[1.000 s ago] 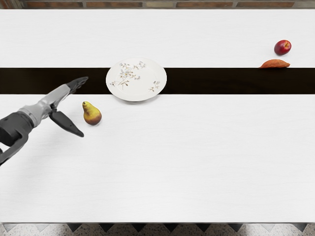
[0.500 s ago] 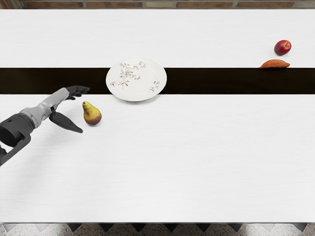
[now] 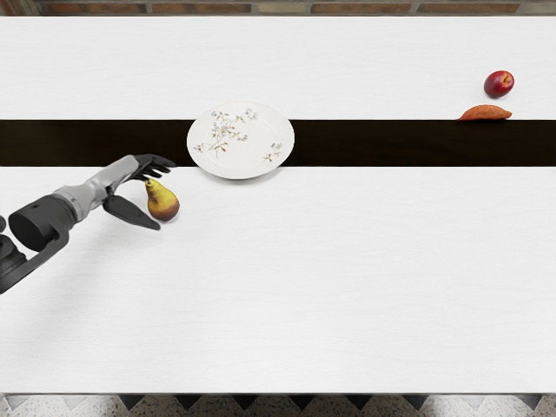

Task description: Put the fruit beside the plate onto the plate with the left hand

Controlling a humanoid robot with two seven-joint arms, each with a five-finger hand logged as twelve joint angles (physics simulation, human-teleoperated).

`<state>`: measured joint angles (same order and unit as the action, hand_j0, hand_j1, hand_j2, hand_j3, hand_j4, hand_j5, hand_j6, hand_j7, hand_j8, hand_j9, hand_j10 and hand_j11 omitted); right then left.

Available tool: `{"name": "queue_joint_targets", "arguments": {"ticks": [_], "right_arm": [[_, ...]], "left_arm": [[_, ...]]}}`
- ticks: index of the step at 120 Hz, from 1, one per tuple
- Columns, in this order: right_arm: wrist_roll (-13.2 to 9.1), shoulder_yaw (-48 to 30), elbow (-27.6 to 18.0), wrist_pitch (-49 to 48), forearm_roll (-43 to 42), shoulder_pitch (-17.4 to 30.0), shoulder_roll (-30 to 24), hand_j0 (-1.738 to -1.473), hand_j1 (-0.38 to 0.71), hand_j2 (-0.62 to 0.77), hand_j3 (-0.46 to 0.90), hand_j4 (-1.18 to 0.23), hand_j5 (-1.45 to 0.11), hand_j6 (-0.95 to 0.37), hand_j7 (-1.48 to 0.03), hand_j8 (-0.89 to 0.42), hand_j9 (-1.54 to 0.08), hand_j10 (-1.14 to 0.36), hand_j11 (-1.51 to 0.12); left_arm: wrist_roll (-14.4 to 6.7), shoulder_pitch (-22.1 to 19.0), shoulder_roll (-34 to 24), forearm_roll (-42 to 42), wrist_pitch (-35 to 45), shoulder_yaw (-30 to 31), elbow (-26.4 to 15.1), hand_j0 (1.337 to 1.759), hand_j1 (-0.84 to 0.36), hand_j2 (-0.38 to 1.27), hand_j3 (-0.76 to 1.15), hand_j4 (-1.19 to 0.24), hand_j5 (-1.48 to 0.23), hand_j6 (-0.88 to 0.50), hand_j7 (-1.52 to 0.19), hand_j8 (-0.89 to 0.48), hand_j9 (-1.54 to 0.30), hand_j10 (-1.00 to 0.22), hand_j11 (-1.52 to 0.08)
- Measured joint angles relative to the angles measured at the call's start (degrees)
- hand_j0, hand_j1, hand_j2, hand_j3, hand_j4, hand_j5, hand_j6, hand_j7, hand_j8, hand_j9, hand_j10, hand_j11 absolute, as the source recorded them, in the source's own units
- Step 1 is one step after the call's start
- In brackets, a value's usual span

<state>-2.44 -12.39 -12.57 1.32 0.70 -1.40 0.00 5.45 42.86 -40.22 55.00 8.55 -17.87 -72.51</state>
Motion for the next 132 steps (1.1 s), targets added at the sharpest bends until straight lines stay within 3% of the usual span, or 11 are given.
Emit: {"name": "queue_joint_targets", "arguments": {"ticks": [98,106,132], "right_arm": [[-0.02,-0.06,0.0,0.0,0.0,-0.09,0.0,-1.658,-0.31,-0.01,0.0,-0.03,-0.04,-0.03,-0.04,-0.03,-0.04,-0.03,-0.04],[-0.02,-0.07,0.0,0.0,0.0,-0.09,0.0,-1.658,-0.31,-0.01,0.0,-0.03,-0.04,-0.03,-0.04,-0.03,-0.04,-0.03,-0.04],[-0.02,-0.09,0.0,0.0,0.0,-0.09,0.0,-1.658,-0.31,-0.01,0.0,-0.03,-0.04,-0.03,-0.04,-0.03,-0.04,-0.03,-0.04]], "left_arm": [[-0.61,1.82,0.58,0.66,-5.49,0.15,1.11,1.658,-0.18,0.09,0.0,-0.45,-0.57,-0.45,-0.57,-0.44,-0.58,-0.45,-0.58],[-0.61,3.87,0.58,0.69,-5.53,1.44,1.42,1.658,-0.2,0.1,0.0,-0.47,-0.6,-0.47,-0.6,-0.46,-0.6,-0.47,-0.6],[-0.57,4.16,0.58,0.69,-5.55,3.44,1.97,1.658,-0.25,0.13,0.0,-0.52,-0.66,-0.52,-0.66,-0.46,-0.67,-0.51,-0.67]]}}
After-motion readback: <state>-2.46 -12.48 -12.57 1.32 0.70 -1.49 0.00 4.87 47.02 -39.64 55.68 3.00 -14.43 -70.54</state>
